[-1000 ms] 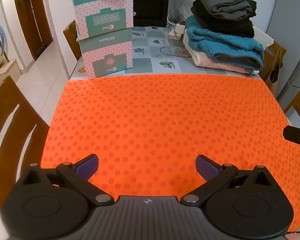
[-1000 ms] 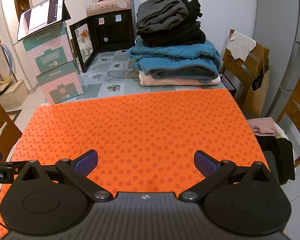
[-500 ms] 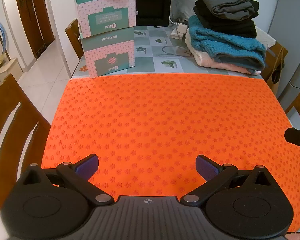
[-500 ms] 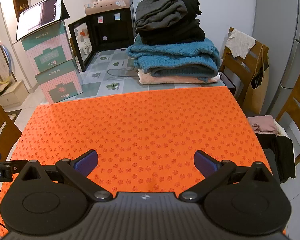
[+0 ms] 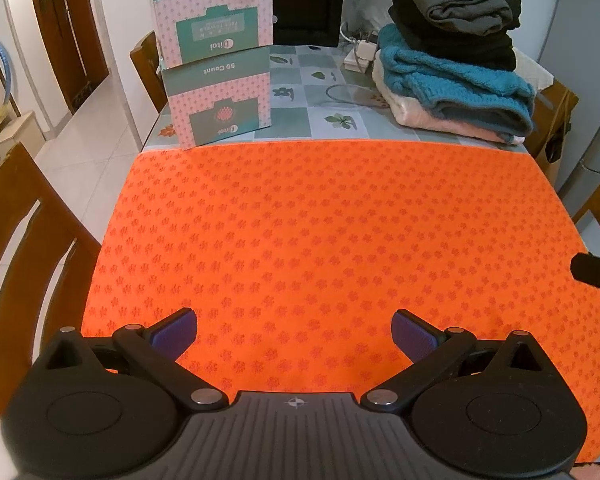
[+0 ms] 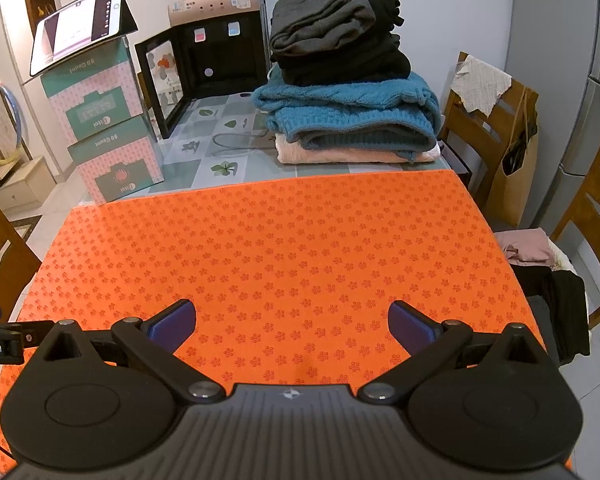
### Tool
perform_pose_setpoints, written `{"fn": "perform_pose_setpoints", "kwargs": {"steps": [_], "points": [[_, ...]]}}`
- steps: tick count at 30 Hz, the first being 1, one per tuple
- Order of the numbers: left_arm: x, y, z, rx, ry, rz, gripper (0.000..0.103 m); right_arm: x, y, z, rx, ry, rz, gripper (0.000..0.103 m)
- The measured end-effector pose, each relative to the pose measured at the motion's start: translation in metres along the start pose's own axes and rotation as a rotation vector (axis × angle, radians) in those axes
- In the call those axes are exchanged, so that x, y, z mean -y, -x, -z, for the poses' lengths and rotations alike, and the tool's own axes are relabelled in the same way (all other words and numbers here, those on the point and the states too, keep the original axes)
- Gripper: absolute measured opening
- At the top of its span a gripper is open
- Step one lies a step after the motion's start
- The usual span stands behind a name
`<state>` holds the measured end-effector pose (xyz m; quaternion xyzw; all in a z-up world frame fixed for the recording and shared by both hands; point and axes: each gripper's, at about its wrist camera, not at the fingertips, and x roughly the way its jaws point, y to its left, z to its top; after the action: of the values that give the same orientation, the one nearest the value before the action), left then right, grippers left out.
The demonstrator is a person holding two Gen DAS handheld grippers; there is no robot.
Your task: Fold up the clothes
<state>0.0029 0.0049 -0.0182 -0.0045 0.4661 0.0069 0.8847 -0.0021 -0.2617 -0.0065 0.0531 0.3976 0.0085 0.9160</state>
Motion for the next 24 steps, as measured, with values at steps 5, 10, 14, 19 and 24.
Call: {"fn": "perform_pose_setpoints", "kwargs": {"steps": [5, 10, 14, 19, 24], "points": [[-0.005, -0.004, -0.001, 0.000, -0.026, -0.012, 0.103, 0.004, -0.008, -0.016, 0.003, 0.027, 0.011, 0.103], [-0.020, -0.007, -0.005, 0.003, 0.012, 0.015, 0.103, 0.016, -0.020, -0.067, 0.051, 0.054, 0.010, 0.103], [-0.031, -0.010, -0.012, 0.005, 0.042, 0.029, 0.103, 0.033, -0.037, -0.129, 0.103, 0.057, -0.020, 0.103], [-0.038, -0.017, -0.027, -0.019, 0.068, 0.064, 0.103, 0.050, -0.067, -0.207, 0.172, 0.028, -0.009, 0.103], [-0.040, -0.028, -0.044, -0.029, 0.102, 0.109, 0.103, 0.064, -0.098, -0.277, 0.233, -0.013, 0.008, 0.103]]}}
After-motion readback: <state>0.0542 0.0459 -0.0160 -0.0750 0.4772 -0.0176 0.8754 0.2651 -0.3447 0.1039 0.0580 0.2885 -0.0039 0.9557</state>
